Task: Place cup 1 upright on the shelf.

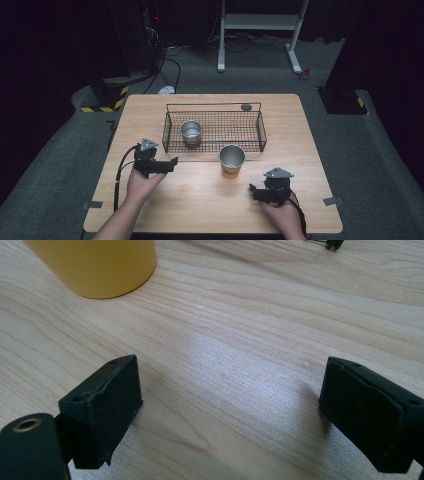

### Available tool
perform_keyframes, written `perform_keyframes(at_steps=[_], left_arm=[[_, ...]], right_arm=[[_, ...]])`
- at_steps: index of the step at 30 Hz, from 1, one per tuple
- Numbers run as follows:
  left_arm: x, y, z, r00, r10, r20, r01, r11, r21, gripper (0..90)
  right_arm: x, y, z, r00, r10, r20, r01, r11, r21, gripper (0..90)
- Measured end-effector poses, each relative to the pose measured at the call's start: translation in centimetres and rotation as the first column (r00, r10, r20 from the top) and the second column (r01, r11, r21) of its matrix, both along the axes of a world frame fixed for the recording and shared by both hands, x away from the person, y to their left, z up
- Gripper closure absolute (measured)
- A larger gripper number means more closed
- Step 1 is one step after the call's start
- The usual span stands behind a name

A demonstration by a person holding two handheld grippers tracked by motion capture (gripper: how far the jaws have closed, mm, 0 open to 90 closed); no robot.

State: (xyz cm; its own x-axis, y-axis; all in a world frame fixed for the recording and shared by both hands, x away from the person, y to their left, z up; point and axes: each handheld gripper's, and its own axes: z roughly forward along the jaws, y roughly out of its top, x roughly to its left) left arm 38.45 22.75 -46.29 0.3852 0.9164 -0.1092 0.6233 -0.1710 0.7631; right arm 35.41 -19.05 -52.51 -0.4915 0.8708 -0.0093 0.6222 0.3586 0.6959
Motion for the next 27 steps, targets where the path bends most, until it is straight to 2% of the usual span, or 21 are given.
perform_keyframes(at_steps=[10, 17, 27], left_arm=[[-1.4, 0.4, -1.8, 0.9998, -0.013, -0.011, 0.013, 0.9999, -0.001, 0.2], [-2.0, 0.9, -2.7, 0.9995, -0.018, -0.027, 0.018, 0.9998, 0.004, 0.2], [-2.8, 1.2, -4.3, 0.9975, -0.042, -0.058, 0.043, 0.9989, 0.018, 0.2]], right_arm=[[-0.1, 0.0, 0.1, 1.0, -0.001, 0.0, 0.001, 1.0, 0.007, 11.1], [-0.4, -0.1, 0.3, 0.9995, 0.01, 0.029, -0.01, 1.0, 0.005, 11.5], [-1.1, 0.5, 1.3, 0.996, 0.049, 0.075, -0.053, 0.997, 0.051, 10.3]])
